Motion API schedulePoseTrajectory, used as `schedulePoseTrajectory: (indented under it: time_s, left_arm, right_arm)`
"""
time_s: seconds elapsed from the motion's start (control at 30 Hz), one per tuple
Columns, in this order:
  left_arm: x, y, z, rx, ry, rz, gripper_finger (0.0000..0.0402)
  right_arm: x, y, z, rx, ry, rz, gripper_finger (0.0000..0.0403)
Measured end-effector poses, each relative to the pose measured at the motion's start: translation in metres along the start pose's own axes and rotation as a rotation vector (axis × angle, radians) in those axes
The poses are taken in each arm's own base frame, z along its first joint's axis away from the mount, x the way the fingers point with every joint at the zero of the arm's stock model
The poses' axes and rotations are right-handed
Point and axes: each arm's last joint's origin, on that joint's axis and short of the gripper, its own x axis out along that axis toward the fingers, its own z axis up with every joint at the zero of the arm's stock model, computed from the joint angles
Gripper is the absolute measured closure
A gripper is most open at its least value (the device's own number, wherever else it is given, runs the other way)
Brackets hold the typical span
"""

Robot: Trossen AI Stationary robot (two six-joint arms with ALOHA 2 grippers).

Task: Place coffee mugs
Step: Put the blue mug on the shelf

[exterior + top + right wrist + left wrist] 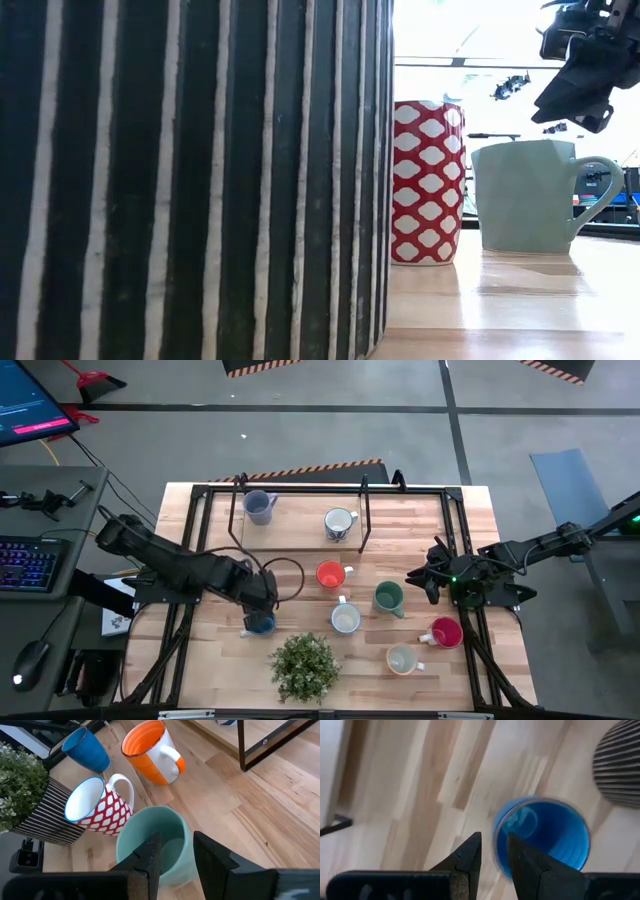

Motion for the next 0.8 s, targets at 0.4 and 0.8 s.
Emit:
schedulePoseTrajectory:
  time_s: [0.4, 0.8]
  left_arm:
    - [0.01, -0.014, -0.006, 0.063, 0.017, 0.047, 0.0321]
    - [-0.003, -0.014, -0.03, 0.118, 0.069, 0.126, 0.0321]
  right_arm:
    - [0.003, 0.003, 0.001, -0.063, 0.006, 0.008, 0.0307]
    - [0.025, 0.036, 0.025, -0.202, 0.151, -0.179, 0.0307]
